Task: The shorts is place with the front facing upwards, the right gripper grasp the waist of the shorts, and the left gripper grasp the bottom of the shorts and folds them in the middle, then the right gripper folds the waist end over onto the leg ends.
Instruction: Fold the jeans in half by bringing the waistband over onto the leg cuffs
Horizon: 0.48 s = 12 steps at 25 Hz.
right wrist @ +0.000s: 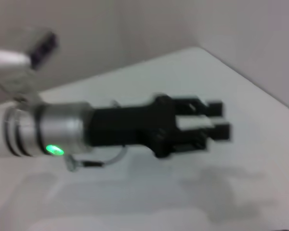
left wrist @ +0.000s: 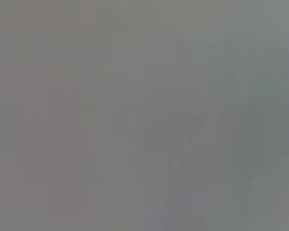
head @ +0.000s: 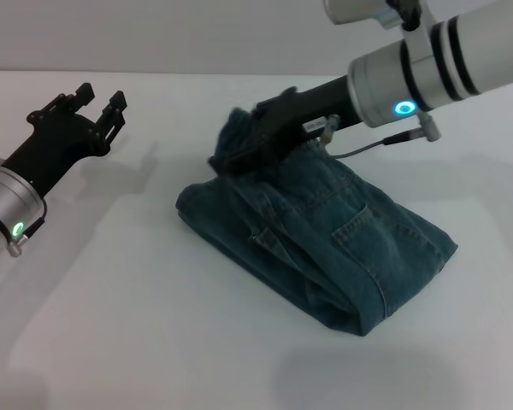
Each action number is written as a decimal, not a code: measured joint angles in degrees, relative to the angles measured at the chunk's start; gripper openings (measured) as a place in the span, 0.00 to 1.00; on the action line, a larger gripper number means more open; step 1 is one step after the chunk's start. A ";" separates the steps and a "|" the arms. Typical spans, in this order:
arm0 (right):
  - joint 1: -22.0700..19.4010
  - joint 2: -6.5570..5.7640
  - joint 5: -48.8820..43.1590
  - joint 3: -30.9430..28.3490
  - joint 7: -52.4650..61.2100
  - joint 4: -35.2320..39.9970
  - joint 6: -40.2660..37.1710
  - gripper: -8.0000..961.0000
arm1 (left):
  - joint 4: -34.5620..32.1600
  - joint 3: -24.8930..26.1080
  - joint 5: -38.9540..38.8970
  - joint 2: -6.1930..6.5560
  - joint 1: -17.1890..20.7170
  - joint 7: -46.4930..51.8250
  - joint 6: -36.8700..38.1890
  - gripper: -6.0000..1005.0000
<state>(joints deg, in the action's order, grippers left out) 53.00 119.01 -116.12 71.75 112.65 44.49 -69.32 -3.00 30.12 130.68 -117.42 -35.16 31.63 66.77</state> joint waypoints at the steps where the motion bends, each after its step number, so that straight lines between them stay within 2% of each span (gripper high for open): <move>1: -0.07 0.00 1.57 0.52 -1.24 -0.06 -0.06 0.76 | -0.01 0.03 -0.01 0.00 0.03 -0.08 -0.17 0.50; 4: -0.26 0.00 4.05 1.38 -3.51 -0.06 -0.43 0.79 | 0.01 0.18 -0.04 0.00 0.09 -0.71 -0.46 0.50; 12: -2.89 0.08 10.67 1.93 -11.47 0.19 1.68 0.79 | 0.56 0.65 -0.08 -0.18 0.18 -2.06 -0.64 0.50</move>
<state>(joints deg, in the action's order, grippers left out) 50.12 119.09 -105.45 73.69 101.18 44.67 -67.64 -2.44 30.78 130.60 -117.60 -34.98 29.56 66.13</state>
